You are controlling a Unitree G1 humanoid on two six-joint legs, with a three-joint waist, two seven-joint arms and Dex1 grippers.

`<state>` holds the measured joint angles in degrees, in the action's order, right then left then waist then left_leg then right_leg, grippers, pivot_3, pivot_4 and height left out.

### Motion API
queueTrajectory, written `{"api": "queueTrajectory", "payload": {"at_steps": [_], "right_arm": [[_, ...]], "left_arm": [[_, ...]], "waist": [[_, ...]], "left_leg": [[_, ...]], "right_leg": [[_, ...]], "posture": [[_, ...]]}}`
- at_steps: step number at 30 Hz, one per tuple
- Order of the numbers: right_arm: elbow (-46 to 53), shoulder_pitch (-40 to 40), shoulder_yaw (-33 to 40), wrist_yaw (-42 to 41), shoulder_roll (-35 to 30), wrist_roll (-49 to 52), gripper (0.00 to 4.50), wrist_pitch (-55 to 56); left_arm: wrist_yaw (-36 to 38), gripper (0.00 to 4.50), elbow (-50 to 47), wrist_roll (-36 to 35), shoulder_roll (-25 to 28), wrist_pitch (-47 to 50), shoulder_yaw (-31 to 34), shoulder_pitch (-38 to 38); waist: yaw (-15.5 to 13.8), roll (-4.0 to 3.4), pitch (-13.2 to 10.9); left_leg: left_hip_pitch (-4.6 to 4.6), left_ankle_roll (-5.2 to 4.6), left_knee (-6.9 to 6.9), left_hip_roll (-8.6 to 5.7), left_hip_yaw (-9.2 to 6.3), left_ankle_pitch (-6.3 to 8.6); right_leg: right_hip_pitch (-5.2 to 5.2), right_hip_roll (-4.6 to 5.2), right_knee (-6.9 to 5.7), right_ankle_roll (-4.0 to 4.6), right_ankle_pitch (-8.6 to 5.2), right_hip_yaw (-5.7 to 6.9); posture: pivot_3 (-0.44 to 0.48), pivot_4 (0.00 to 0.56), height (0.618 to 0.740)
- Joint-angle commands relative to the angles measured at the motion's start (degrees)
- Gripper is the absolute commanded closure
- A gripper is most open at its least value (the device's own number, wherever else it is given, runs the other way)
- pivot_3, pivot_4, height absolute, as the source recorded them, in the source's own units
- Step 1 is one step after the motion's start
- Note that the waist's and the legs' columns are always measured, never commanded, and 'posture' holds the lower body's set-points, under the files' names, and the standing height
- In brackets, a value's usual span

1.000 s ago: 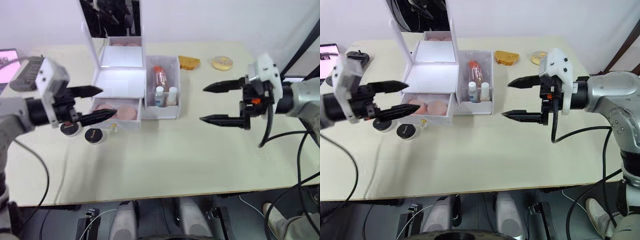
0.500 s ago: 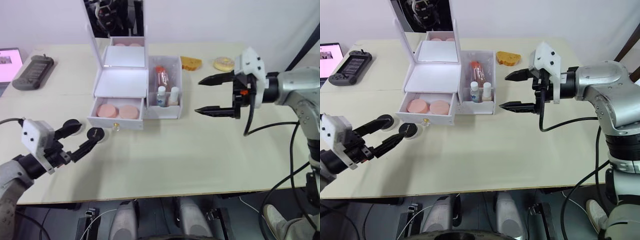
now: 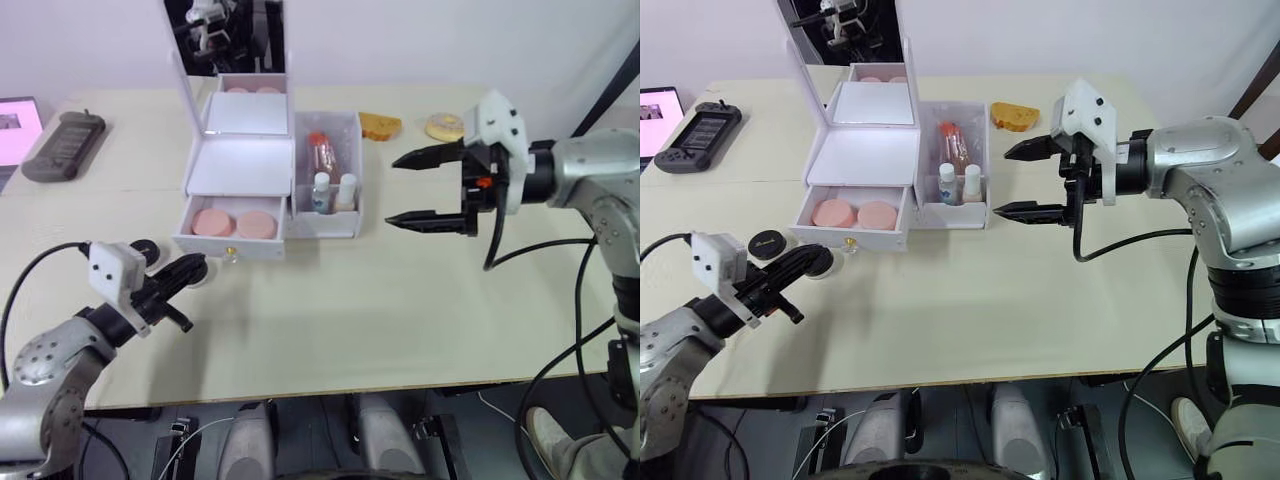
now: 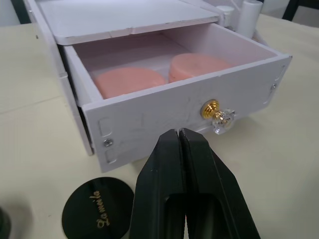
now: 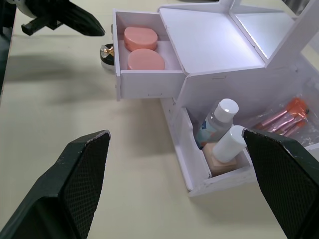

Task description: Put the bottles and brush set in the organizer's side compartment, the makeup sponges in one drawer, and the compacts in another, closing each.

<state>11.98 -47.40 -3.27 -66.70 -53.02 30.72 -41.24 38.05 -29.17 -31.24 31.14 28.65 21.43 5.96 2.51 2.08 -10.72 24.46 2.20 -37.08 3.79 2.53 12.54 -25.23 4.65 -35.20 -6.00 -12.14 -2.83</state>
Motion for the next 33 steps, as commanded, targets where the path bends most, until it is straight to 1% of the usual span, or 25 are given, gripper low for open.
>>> {"api": "queueTrajectory", "payload": {"at_steps": [1,9,16,20,28,33], "right_arm": [[2.6,-0.2,3.1,0.4,-1.5,1.2,0.0,-1.0],[4.4,1.2,4.7,1.2,-2.5,2.1,0.0,-2.5],[6.0,2.2,5.7,2.4,-2.9,3.2,0.0,-3.6],[6.8,3.0,6.1,3.2,-2.8,3.6,0.0,-4.2],[9.5,7.2,7.7,6.6,-1.5,4.3,0.0,-4.2],[9.5,8.9,8.5,9.5,0.6,3.7,0.0,-2.2]], "left_arm": [[-1.7,4.4,1.2,1.2,-0.1,-1.9,-1.7,-3.7],[-2.2,4.4,6.1,3.1,1.6,-1.6,-6.1,-11.4],[-1.3,4.4,16.0,6.7,2.1,-3.2,-10.1,-21.0],[-0.1,4.4,18.8,6.6,1.8,-3.8,-11.2,-25.0],[1.0,4.4,22.2,7.9,1.9,-5.4,-11.8,-27.7],[3.0,4.4,25.1,8.4,1.3,-6.9,-13.8,-29.4]], "waist": [[-0.1,0.0,0.0],[-0.1,0.0,0.0],[-0.3,0.0,0.0],[-0.3,0.0,0.0],[-0.4,0.0,0.0],[-0.5,0.0,0.0]], "left_leg": [[0.0,0.0,0.0,0.0,0.0,0.0],[0.01,0.0,0.03,0.0,-0.01,0.0],[0.01,-0.01,0.0,-0.01,-0.01,0.0],[0.02,-0.01,0.03,0.0,-0.01,0.0],[0.02,-0.01,0.02,0.0,-0.02,-0.01],[-0.01,-0.01,-0.04,-0.01,-0.02,-0.01]], "right_leg": [[0.01,0.0,0.0,0.0,0.0,0.0],[0.0,-0.01,-0.01,-0.01,0.0,0.01],[0.02,-0.02,-0.03,-0.01,0.0,0.01],[0.0,-0.03,-0.03,-0.02,0.0,0.01],[0.02,-0.03,-0.04,-0.04,0.0,0.02],[0.06,-0.03,-0.05,-0.12,0.06,0.01]], "posture": [[0.0,0.15,0.738],[0.0,0.15,0.738],[0.0,0.15,0.738],[0.0,0.15,0.738],[0.0,0.15,0.738],[0.0,0.15,0.738]]}}
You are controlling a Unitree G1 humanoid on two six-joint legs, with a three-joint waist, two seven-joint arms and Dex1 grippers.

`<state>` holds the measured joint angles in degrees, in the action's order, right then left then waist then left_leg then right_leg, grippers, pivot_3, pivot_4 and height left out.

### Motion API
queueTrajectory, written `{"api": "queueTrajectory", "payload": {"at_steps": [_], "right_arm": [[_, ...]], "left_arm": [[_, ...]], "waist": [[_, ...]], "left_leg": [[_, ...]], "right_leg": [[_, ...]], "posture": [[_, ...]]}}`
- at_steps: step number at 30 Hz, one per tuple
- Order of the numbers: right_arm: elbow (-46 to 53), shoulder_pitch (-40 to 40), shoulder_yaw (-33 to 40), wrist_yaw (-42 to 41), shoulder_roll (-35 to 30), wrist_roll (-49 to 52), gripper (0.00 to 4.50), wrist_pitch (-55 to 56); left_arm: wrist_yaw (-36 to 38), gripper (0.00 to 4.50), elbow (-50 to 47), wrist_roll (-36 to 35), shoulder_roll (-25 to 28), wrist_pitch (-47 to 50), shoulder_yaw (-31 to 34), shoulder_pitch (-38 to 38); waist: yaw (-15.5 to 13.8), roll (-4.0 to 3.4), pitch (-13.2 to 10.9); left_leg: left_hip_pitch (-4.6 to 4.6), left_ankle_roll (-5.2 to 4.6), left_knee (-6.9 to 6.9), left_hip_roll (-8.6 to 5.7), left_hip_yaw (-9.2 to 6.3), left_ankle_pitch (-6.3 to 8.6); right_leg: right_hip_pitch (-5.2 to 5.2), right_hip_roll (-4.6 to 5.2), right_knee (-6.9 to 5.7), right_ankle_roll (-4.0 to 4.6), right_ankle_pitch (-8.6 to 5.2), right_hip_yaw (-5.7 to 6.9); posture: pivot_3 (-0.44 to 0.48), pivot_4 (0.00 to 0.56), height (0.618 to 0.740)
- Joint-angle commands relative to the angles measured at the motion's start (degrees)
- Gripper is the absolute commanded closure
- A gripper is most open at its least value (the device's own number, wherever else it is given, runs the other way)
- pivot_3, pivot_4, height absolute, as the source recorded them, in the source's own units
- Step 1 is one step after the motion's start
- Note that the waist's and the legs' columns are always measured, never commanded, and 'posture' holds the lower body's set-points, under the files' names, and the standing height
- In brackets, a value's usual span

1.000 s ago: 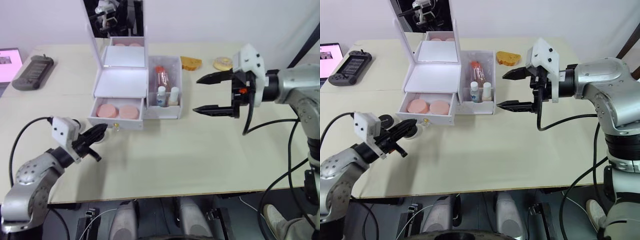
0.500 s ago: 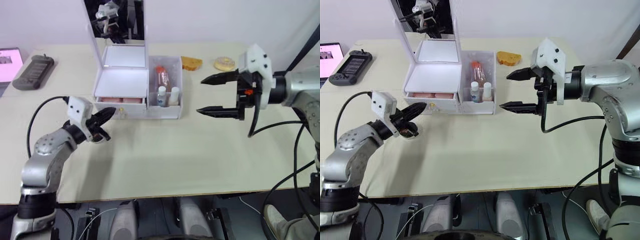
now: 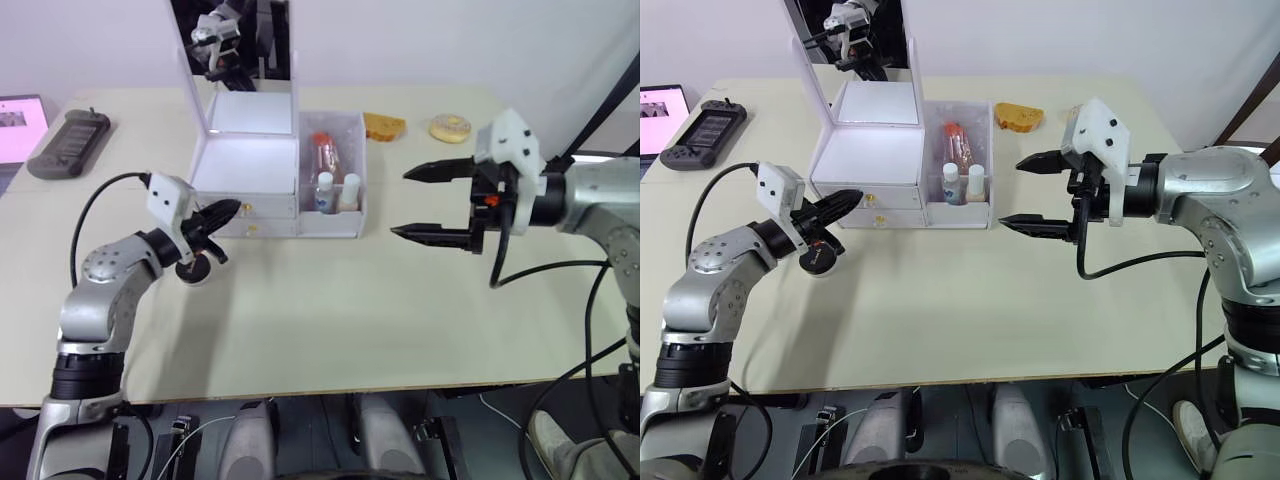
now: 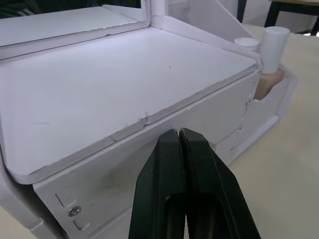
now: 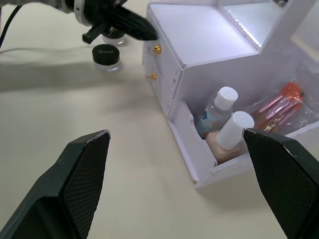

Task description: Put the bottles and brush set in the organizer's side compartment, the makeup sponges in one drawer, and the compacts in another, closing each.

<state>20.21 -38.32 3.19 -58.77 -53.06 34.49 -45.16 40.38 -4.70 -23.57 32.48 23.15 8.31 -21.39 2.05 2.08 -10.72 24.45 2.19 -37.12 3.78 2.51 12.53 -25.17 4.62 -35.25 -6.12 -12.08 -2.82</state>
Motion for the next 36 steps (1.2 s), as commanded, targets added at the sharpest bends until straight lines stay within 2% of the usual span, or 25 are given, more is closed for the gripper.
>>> {"api": "queueTrajectory", "payload": {"at_steps": [1,6,11,17,20,24,27,36], "right_arm": [[1.1,0.2,2.4,1.7,1.3,0.3,0.0,2.4],[1.1,2.2,3.9,3.1,4.5,3.4,0.0,1.2],[0.4,5.5,5.9,-1.5,0.4,10.3,0.0,-5.8],[-2.6,8.3,7.5,-4.7,-1.7,10.5,0.0,-4.1],[-3.5,11.0,8.9,-7.0,-2.6,9.6,0.0,-1.2],[-6.3,14.8,11.5,-8.8,-2.6,8.1,0.0,3.9],[-10.0,19.2,13.6,-9.8,-2.4,5.1,0.0,9.5],[-16.6,26.9,17.9,-10.0,-0.9,2.7,0.0,17.2]], "left_arm": [[1.2,4.4,1.0,0.6,-0.1,-1.3,-1.0,-2.3],[4.0,4.4,0.5,-1.3,1.4,1.1,-0.1,-1.2],[9.6,4.4,-7.0,-10.2,6.7,5.8,8.3,6.1],[10.6,4.4,-13.9,-16.7,10.3,9.4,17.8,16.1],[10.4,3.57,-16.0,-17.3,11.0,9.2,22.3,22.0],[11.2,1.52,-16.1,-16.5,9.1,4.6,28.6,29.5],[10.8,0.05,-12.1,-13.3,7.5,-0.6,31.8,33.6],[13.5,0.05,-1.8,-11.7,7.4,-8.3,35.4,37.2]], "waist": [[-0.2,0.0,0.0],[-0.3,0.01,0.0],[0.0,-0.01,0.0],[0.4,0.0,0.0],[0.5,-0.01,0.0],[0.5,-0.01,0.0],[0.4,0.0,0.0],[0.6,0.0,0.0]], "left_leg": [[-0.01,0.0,-0.01,0.0,0.0,-0.01],[0.0,0.01,-0.02,0.0,-0.02,-0.01],[0.06,-0.04,0.13,0.02,-0.01,0.02],[0.0,-0.05,0.11,0.04,-0.01,0.04],[-0.02,-0.04,0.08,0.03,0.01,0.04],[0.0,-0.03,0.12,0.04,0.02,0.05],[0.0,-0.02,0.13,0.03,0.03,0.05],[-0.02,0.17,0.09,0.03,0.06,0.17]], "right_leg": [[0.01,0.0,0.0,-0.01,0.01,0.0],[0.04,0.0,0.01,-0.01,0.01,0.0],[-0.04,0.0,0.05,-0.14,-0.07,0.0],[-0.04,0.01,0.03,-0.13,-0.08,0.01],[-0.05,0.05,0.06,-0.1,-0.06,0.01],[-0.07,0.06,0.11,-0.09,-0.06,0.01],[-0.08,0.06,0.14,-0.09,-0.07,0.01],[-0.14,0.1,0.23,0.01,0.0,0.0]], "posture": [[0.0,0.15,0.738],[0.0,0.15,0.738],[0.0,0.15,0.738],[0.0,0.15,0.738],[0.0,0.15,0.738],[0.0,0.15,0.738],[0.0,0.15,0.738],[0.0,0.15,0.738]]}}
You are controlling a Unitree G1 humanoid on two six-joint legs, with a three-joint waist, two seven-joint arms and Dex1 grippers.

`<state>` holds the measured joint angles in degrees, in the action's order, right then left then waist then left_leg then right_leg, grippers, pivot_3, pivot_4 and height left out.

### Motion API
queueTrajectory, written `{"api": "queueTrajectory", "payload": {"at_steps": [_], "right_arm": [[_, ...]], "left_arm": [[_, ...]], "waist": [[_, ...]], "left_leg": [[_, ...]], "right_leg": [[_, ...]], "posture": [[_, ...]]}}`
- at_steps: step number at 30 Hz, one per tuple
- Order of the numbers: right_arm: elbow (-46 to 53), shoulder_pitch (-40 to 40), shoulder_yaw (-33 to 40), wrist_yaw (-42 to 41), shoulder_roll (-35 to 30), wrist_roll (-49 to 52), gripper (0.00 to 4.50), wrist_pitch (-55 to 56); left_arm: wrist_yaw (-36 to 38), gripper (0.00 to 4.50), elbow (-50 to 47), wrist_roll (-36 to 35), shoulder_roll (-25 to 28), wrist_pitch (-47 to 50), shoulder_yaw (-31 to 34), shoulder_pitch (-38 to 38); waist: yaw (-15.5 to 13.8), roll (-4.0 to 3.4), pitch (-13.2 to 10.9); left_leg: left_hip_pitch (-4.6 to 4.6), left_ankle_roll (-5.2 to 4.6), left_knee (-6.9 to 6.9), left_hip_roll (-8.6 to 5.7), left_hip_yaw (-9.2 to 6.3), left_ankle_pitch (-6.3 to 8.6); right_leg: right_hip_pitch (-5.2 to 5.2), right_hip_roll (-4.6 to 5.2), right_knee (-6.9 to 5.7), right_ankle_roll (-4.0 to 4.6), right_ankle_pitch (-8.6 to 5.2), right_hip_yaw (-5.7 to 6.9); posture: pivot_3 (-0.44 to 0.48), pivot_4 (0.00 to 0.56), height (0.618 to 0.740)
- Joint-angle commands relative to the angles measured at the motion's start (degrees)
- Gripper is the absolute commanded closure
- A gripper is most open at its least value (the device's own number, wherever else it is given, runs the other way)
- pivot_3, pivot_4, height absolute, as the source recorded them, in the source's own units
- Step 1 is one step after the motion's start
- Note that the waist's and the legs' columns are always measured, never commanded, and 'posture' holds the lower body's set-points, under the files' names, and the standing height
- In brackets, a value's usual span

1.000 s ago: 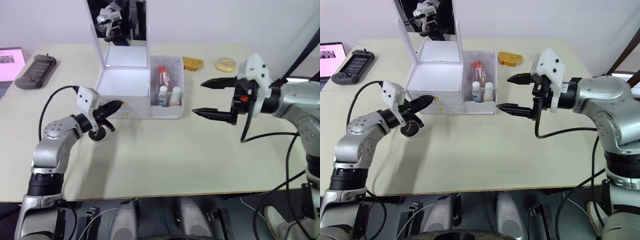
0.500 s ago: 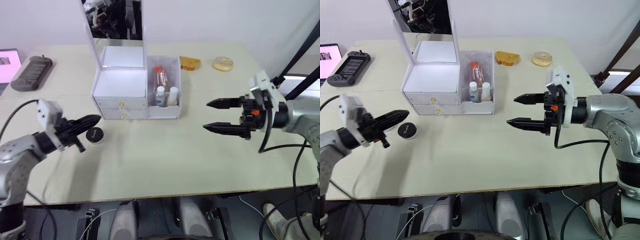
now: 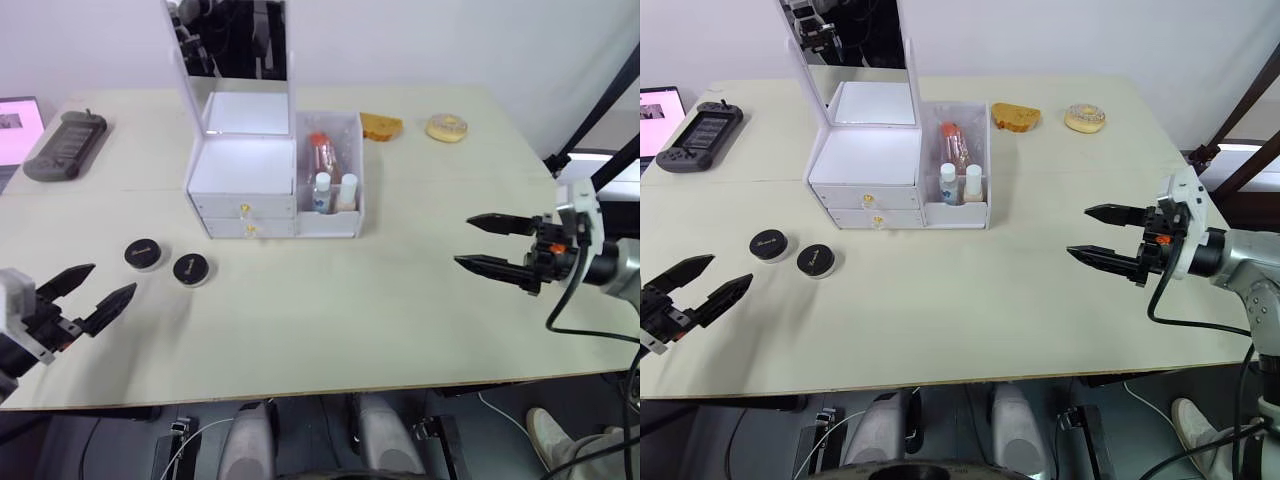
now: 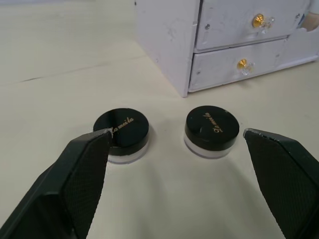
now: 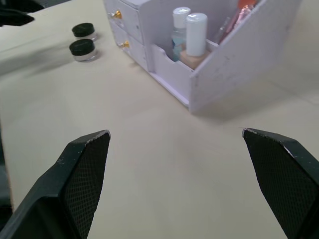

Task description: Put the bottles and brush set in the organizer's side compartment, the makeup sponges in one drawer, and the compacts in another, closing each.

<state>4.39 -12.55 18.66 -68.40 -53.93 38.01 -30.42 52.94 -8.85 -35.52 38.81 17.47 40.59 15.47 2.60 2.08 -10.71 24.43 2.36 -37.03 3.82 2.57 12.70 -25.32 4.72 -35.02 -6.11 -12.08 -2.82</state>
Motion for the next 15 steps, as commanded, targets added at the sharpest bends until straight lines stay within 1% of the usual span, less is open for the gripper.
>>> {"api": "queueTrajectory", "payload": {"at_steps": [1,4,10,13,15], "right_arm": [[-1.3,1.9,2.7,-0.4,0.0,-1.2,0.0,3.0],[-1.9,3.3,3.3,-0.3,0.0,-1.3,0.0,3.7],[-0.8,3.6,3.5,0.4,0.1,-0.6,0.0,3.6],[0.5,3.4,3.1,0.7,0.2,-0.2,0.0,3.1],[1.7,2.8,2.5,1.0,0.1,0.4,0.0,2.3]], "left_arm": [[1.2,0.05,3.8,0.2,1.4,-3.1,3.6,0.4],[2.6,0.05,7.1,0.4,2.7,-4.4,4.4,0.8],[3.4,0.05,8.2,-0.4,3.5,-5.0,4.8,0.4],[3.5,0.05,8.0,-0.4,3.5,-5.1,4.7,0.5],[2.7,0.05,5.4,-0.6,2.8,-4.5,3.8,1.1]], "waist": [[0.0,0.0,0.0],[0.1,0.0,0.0],[0.1,-0.01,0.0],[0.1,-0.01,0.0],[0.1,-0.01,0.0]], "left_leg": [[0.0,0.0,0.01,0.0,0.0,0.0],[0.01,0.0,0.04,0.0,0.01,0.0],[0.02,0.01,0.1,0.02,0.05,0.01],[0.02,0.02,0.09,0.02,0.05,0.01],[0.02,0.02,0.09,0.02,0.05,0.01]], "right_leg": [[0.0,0.0,0.0,0.0,0.0,0.0],[-0.05,0.01,0.01,0.0,0.0,0.0],[-0.09,0.02,0.02,0.01,0.0,0.0],[-0.1,0.03,0.04,0.01,0.0,0.0],[-0.1,0.04,0.05,0.01,0.0,0.0]], "posture": [[0.0,0.15,0.738],[0.0,0.15,0.738],[0.0,0.15,0.738],[0.0,0.15,0.738],[0.0,0.15,0.738]]}}
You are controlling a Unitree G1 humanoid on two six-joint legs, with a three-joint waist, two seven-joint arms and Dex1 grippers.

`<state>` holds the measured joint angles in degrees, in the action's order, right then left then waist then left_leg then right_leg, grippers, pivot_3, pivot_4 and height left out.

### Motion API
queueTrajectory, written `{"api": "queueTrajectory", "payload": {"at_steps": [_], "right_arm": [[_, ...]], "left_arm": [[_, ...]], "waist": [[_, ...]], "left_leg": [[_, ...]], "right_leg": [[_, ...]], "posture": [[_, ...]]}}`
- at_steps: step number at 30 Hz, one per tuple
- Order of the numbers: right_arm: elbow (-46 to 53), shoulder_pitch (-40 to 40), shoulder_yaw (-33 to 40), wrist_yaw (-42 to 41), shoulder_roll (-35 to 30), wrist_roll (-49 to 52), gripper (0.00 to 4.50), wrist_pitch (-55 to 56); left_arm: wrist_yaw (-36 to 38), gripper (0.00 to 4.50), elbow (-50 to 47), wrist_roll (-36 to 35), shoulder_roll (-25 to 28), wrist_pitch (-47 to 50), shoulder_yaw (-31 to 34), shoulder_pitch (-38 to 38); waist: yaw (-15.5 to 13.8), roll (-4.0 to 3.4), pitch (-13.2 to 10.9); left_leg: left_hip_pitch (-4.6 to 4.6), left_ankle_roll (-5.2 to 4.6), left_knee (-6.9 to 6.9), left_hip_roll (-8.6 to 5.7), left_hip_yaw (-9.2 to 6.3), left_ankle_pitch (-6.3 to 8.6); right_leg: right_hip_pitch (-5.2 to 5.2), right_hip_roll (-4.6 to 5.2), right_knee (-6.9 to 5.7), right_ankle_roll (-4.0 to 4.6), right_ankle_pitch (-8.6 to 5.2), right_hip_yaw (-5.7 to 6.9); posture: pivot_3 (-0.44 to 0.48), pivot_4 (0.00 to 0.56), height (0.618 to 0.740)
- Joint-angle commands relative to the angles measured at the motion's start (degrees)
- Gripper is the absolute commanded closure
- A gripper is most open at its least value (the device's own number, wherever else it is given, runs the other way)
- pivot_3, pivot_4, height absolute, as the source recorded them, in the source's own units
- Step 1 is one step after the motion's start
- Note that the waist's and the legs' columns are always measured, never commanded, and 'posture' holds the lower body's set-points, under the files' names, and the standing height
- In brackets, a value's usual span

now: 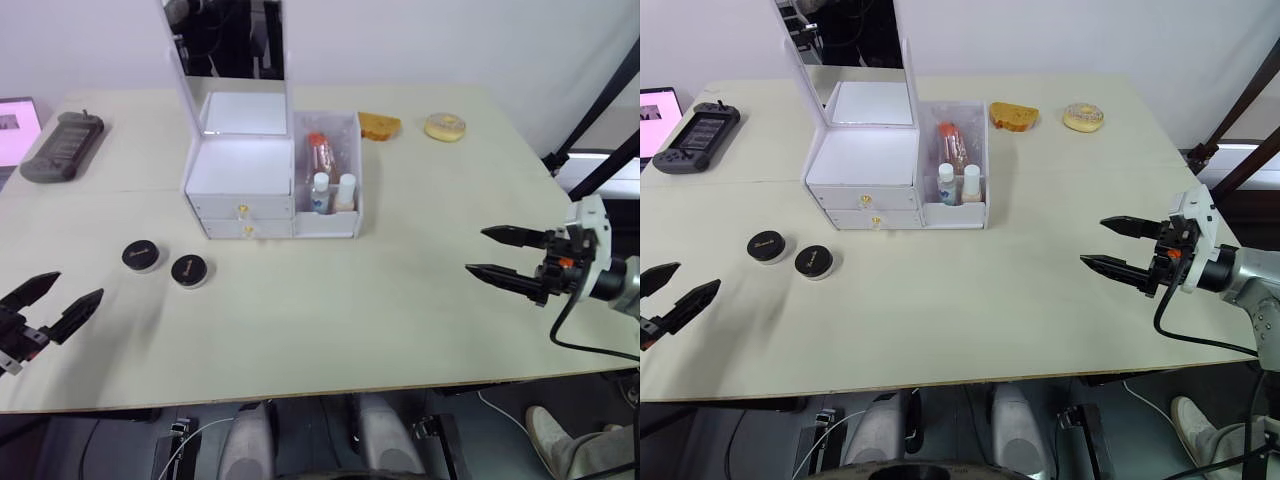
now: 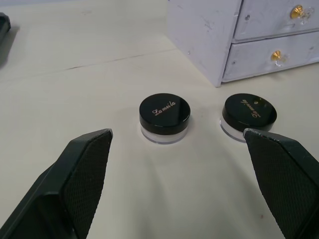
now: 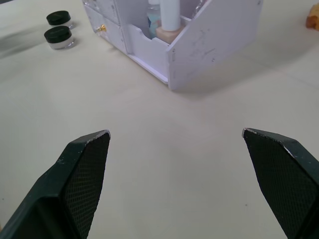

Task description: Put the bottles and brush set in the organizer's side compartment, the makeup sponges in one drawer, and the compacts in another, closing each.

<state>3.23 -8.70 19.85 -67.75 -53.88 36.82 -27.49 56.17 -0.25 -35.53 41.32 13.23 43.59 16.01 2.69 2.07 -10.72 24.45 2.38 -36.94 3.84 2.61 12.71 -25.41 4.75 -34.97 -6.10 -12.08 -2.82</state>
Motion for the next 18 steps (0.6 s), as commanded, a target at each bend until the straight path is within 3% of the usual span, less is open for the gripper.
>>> {"api": "queueTrajectory", "payload": {"at_steps": [1,8,11,18], "right_arm": [[3.7,-1.2,0.9,0.4,-0.1,1.8,0.0,-1.1],[14.9,-7.1,-4.4,5.2,1.5,5.3,0.0,-7.5],[18.0,-10.8,-5.9,7.7,0.8,6.7,0.0,-11.3],[23.4,-16.6,-7.5,13.6,0.8,9.8,0.0,-18.2]], "left_arm": [[-1.3,0.05,-4.9,-0.6,-0.2,0.1,0.1,0.7],[-14.2,0.05,-22.6,2.0,-7.9,5.0,-14.5,-2.9],[-22.6,0.05,-25.0,3.8,-12.9,8.1,-20.5,-6.9],[-34.6,0.05,-26.3,12.4,-21.4,9.1,-32.4,-11.4]], "waist": [[0.0,0.0,0.0],[-0.2,-0.03,0.0],[-0.3,-0.02,0.0],[-0.4,0.0,0.0]], "left_leg": [[0.0,0.0,0.0,0.0,0.0,0.0],[0.02,0.02,-0.03,-0.01,0.1,0.01],[0.03,-0.03,-0.05,-0.01,0.08,-0.02],[0.03,-0.19,-0.05,-0.02,0.02,-0.11]], "right_leg": [[0.0,0.0,0.01,0.0,0.0,0.0],[0.12,0.06,0.09,0.01,0.01,-0.02],[0.17,0.01,0.08,0.02,0.02,-0.01],[0.2,-0.07,0.05,0.0,0.02,-0.01]], "posture": [[0.0,0.15,0.738],[0.0,0.15,0.738],[0.0,0.15,0.738],[0.0,0.15,0.738]]}}
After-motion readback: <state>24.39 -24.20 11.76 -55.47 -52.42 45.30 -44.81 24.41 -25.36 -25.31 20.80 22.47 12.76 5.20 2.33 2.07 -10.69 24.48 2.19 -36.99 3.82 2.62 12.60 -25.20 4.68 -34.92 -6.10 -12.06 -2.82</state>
